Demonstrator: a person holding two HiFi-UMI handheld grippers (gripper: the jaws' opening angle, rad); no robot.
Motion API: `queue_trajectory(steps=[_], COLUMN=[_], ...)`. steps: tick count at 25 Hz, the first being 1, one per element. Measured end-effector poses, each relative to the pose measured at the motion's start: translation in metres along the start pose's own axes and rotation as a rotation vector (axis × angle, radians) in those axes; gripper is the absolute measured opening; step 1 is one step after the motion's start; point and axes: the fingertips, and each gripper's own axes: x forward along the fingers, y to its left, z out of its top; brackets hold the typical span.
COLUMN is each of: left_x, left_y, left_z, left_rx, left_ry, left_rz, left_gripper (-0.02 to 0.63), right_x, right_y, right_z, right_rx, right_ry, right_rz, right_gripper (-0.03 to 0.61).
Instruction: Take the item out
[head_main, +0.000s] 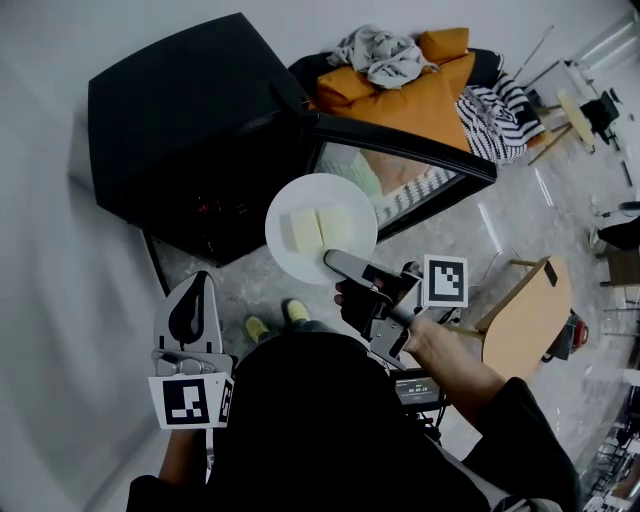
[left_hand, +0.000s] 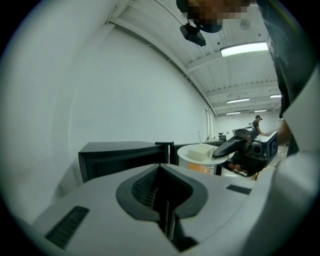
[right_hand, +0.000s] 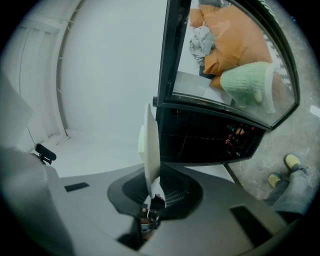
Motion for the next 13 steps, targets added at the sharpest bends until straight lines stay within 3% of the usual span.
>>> queue_trajectory(steps=[13], left_x=[-0.0004], left_y=[0.0037], left_z=[0.0103], left_rx=[0.011], left_ry=[-0.009], left_rz=[0.023], left_gripper=[0.009], right_x=[0.004], right_y=[0.0041], right_z=[-0.0034], right_rx=[0.007], right_ry=[0.028], right_rz=[0.01], right_gripper=[0.037])
